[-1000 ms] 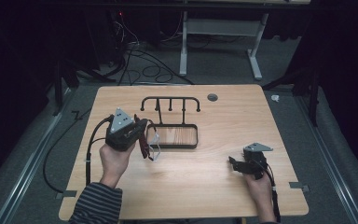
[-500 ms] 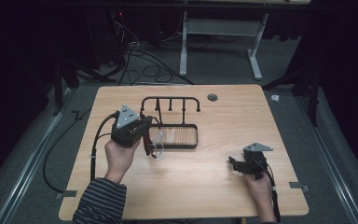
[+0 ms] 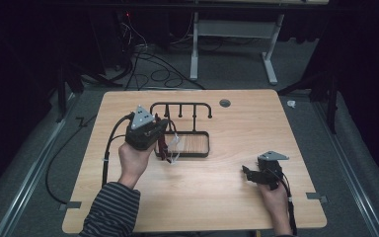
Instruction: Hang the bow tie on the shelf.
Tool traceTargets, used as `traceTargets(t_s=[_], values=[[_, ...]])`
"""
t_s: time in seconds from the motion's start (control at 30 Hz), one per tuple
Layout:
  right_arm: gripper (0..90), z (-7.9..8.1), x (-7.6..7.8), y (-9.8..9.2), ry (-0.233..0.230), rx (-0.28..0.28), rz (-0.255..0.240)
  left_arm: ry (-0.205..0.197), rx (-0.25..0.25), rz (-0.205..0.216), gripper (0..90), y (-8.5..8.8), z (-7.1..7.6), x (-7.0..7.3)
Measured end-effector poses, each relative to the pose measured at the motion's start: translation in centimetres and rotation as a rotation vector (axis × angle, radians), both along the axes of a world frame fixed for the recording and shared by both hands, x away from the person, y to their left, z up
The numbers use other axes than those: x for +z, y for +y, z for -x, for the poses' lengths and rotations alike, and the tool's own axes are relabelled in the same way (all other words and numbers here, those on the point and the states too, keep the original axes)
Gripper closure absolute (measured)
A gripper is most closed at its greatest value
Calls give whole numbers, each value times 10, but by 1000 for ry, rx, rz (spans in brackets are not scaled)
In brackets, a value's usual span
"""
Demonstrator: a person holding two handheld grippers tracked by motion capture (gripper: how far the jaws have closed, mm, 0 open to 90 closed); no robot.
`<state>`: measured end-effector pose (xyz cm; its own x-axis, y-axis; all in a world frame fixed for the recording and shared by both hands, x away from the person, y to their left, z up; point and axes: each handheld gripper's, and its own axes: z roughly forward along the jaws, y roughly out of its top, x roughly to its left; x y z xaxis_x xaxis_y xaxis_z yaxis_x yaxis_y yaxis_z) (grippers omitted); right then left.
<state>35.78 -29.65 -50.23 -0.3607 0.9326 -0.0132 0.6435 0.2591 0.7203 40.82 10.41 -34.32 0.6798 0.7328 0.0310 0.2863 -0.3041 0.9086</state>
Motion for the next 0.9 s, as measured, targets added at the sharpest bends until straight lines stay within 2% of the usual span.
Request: traceTargets(t_s=[0.53, 0.9], values=[[291, 0, 0, 0, -2, 4, 2, 23, -21, 6, 896, -15, -12, 0], [291, 0, 0, 0, -1, 4, 2, 24, -28, 8, 896, -25, -20, 3]])
